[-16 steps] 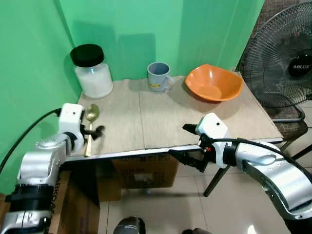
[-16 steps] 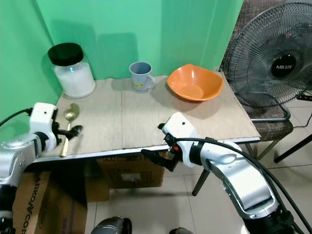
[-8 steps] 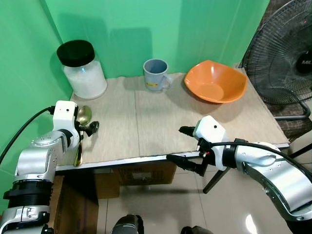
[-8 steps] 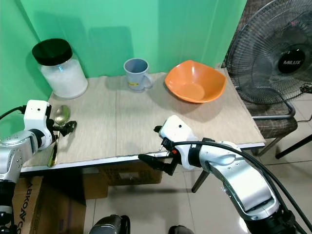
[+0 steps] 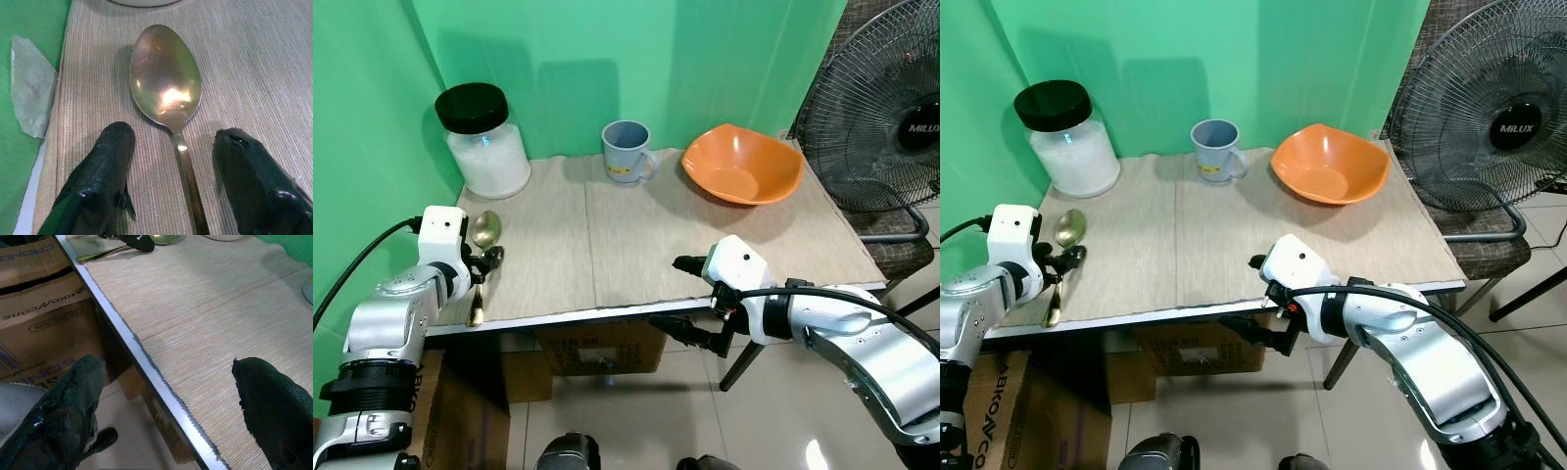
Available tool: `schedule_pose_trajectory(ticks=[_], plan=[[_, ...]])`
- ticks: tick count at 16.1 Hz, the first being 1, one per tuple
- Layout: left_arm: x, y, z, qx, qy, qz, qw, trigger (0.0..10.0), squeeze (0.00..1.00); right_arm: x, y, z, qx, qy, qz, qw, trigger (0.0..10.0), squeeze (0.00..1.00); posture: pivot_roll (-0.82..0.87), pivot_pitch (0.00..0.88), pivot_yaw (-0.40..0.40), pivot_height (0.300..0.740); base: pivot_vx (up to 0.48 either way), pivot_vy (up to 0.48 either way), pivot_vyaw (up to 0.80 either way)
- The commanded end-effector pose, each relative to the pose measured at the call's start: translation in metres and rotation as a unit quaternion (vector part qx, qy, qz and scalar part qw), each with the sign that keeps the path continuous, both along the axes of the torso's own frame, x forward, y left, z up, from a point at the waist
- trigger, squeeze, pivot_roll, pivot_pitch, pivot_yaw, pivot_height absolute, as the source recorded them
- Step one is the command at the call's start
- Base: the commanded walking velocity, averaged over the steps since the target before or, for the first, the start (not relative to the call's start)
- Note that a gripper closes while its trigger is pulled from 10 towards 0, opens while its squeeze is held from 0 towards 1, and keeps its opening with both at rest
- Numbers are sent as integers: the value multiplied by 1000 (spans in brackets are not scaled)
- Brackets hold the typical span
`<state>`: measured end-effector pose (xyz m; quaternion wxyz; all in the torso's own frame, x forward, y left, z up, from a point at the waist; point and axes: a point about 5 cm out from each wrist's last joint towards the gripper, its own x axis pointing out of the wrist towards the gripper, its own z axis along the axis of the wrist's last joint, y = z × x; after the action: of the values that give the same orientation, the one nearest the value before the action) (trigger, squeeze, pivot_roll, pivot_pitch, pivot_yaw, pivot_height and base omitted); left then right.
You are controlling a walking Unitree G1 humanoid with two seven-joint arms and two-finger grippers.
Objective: Setting the table
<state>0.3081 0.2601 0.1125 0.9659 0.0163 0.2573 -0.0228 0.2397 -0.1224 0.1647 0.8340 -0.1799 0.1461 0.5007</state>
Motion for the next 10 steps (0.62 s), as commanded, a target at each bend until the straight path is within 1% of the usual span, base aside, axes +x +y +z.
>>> schedule_pose_trajectory(ticks=[1,4,7,10], plan=[[-4,6,-2,1,9,6,1000,0,0,-4,4,4,-3,-10,21,1000,10000,0,91,87,18,740,0,0,0],[-14,9,-7,4,28,-3,1000,0,0,-6,2,4,-9,1,41,999,10000,0,95,89,17,740,0,0,0],[-16,11,-7,4,32,-2,999,0,0,-9,2,7,1,10,57,998,10000,0,97,90,15,740,0,0,0],[-16,12,-4,1,29,-4,1000,0,0,-15,2,13,27,18,94,995,10000,0,97,90,18,740,0,0,0]])
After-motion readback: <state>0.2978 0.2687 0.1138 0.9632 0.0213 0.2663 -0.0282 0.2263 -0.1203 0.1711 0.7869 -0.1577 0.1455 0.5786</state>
